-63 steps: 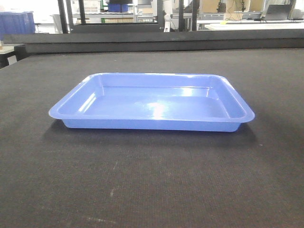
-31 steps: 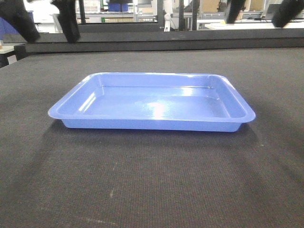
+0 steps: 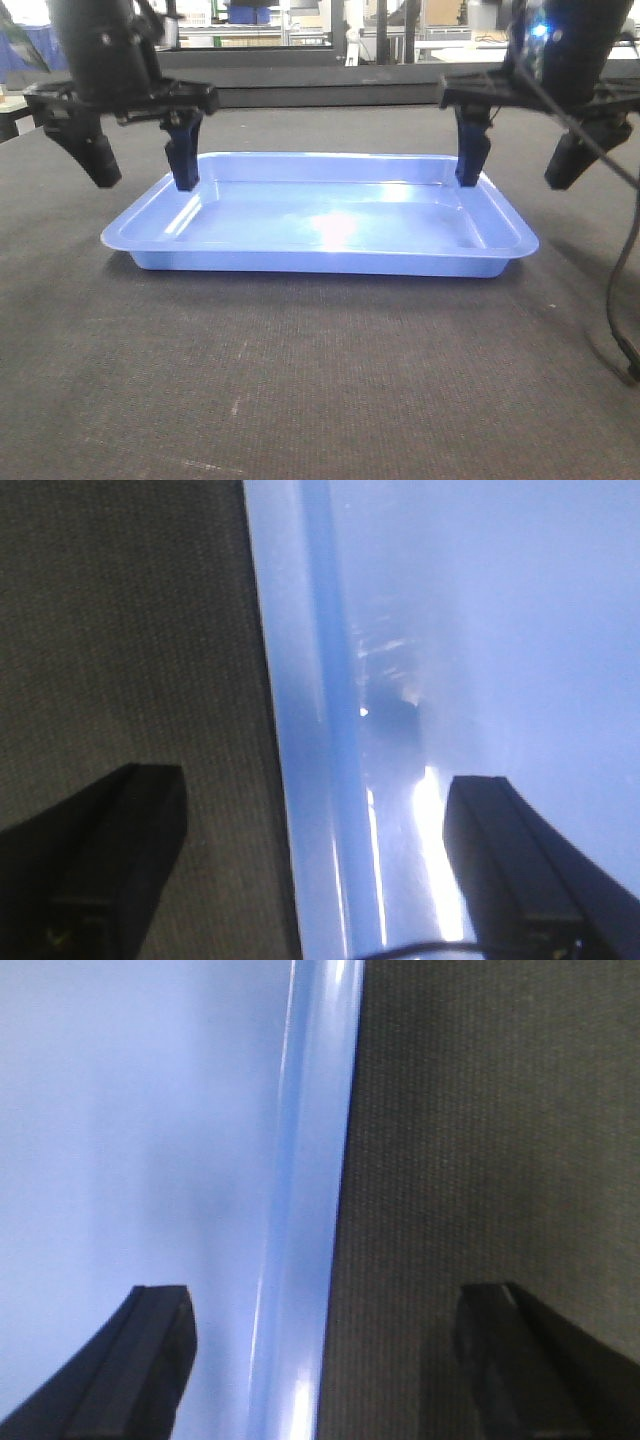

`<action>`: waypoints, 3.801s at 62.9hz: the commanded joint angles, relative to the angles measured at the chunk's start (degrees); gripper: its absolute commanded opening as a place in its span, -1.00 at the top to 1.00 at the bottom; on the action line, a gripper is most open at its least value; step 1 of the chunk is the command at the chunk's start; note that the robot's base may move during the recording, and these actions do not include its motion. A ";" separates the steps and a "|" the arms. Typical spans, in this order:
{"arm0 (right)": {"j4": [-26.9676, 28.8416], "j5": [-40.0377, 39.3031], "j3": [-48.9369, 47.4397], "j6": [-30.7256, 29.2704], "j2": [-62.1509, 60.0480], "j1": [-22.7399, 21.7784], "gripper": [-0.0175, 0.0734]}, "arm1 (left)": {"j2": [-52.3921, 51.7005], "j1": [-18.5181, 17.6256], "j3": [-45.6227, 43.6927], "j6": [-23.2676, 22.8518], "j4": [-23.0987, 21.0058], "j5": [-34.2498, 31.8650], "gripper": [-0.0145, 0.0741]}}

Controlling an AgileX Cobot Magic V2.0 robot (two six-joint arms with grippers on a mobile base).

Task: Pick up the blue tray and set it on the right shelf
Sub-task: 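Lower both grippers onto the tray rims and close on them, then lift the tray off the table with both grippers, then hold the tray with both grippers while the base turns away from the table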

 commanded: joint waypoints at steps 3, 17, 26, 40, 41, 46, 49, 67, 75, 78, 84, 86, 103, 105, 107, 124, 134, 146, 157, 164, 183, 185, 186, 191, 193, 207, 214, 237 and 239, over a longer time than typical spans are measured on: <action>-0.61 -3.93 -2.10 0.21 -1.15 -0.15 -0.76 | -2.00 -0.25 -1.92 -0.61 0.00 -2.16 -0.31; -0.61 -6.40 -2.10 0.16 0.76 0.22 -0.76 | -1.09 -0.25 -2.16 -0.75 -0.36 -2.96 -0.31; -0.61 -7.01 -2.10 -0.51 1.42 0.84 -0.76 | -1.09 -0.25 -2.28 -0.75 -0.36 -3.74 -0.31; -0.61 -6.94 -2.10 -0.70 3.00 1.65 -0.76 | -1.09 -0.25 -2.28 -0.84 -0.73 -3.49 -0.31; -0.61 -6.90 -2.10 -0.70 3.08 1.65 -0.76 | -1.09 -0.25 -2.28 -0.95 -0.73 -3.34 -0.31; -0.61 -6.78 -2.10 -0.70 3.13 1.68 -0.76 | -1.09 -0.17 -2.28 -2.32 -0.87 -3.11 -0.31; -0.61 -6.78 -2.10 -0.70 3.13 1.68 -0.76 | -1.05 -0.04 -2.28 -2.41 -1.11 -3.05 -0.31; -0.61 -6.46 -2.10 -0.70 3.13 1.68 -0.34 | 0.46 -0.04 -2.28 -2.41 -2.40 -1.21 -0.30; -0.61 -5.95 -2.10 -0.70 3.13 1.68 -0.01 | 1.87 -0.04 -2.38 -2.41 -2.83 -0.03 -0.29; -0.61 -5.67 -2.10 -0.70 3.07 1.68 0.11 | 2.13 -0.04 -2.38 -2.41 -2.83 0.09 -0.23; -0.61 -5.08 -2.10 -0.70 2.77 1.68 0.40 | 2.13 -0.04 -2.53 -2.41 -2.83 -0.19 0.04; -0.61 -4.96 -2.10 -0.70 2.56 1.68 0.52 | 2.13 -0.04 -3.11 -2.41 -2.83 -0.19 0.20; -0.61 -3.66 -2.17 -0.70 -3.09 1.68 0.49 | 1.76 -0.04 -10.53 -2.30 -2.54 7.30 0.78; -0.61 -3.14 -2.17 -0.70 -4.16 1.68 0.49 | 1.51 -0.04 -11.76 -2.30 -2.38 9.02 0.78; -0.61 -2.47 -2.17 -0.70 -5.29 1.68 0.49 | 0.90 -0.04 -12.50 -2.30 -2.22 10.19 0.78; -1.01 1.79 1.78 -0.70 -16.25 1.68 0.49 | -8.70 -0.04 -10.05 -2.30 -0.81 13.99 0.78; -1.01 2.05 8.14 -0.70 -22.57 2.10 0.49 | -15.33 -0.04 -2.43 -2.30 0.00 14.07 0.78; -1.58 4.52 12.38 -0.70 -27.54 5.09 0.49 | -24.11 -1.34 11.07 -3.51 0.00 10.44 0.78; -4.18 8.65 13.19 -0.70 -28.91 10.05 0.49 | -31.68 -5.16 21.78 -6.05 0.00 8.48 0.78; -4.73 10.16 13.19 -0.70 -30.30 12.75 0.49 | -35.59 -7.78 24.86 -7.32 0.00 8.83 0.78; -4.73 11.95 13.06 -0.70 -38.54 17.67 0.49 | -42.55 -12.11 25.11 -11.24 0.00 14.02 0.78; -4.73 12.07 13.06 -0.70 -39.66 17.85 0.49 | -42.94 -12.27 25.11 -11.24 0.00 14.40 0.78; -4.66 12.06 13.06 -0.70 -39.87 17.85 0.49 | -43.23 -12.41 25.11 -11.34 0.00 14.54 0.78; -4.36 12.35 13.06 -0.70 -42.37 17.85 0.49 | -44.85 -13.37 25.11 -12.35 0.00 14.79 0.78; -4.36 12.43 13.06 -0.70 -43.29 17.85 0.49 | -45.44 -13.73 25.01 -13.01 0.00 14.79 0.78; -4.36 12.37 13.06 -0.70 -47.83 17.85 0.49 | -48.51 -14.83 24.25 -14.09 0.00 14.67 0.78; -4.36 12.42 13.06 -0.70 -48.08 17.85 0.49 | -48.50 -14.83 23.20 -14.09 0.00 13.53 0.78; -4.36 12.46 13.06 -0.70 -48.02 17.79 0.49 | -48.50 -14.83 22.63 -14.09 0.00 12.11 0.78; -4.36 12.46 13.06 -0.70 -48.02 17.79 0.49 | -48.50 -14.83 22.63 -14.09 0.00 12.11 0.78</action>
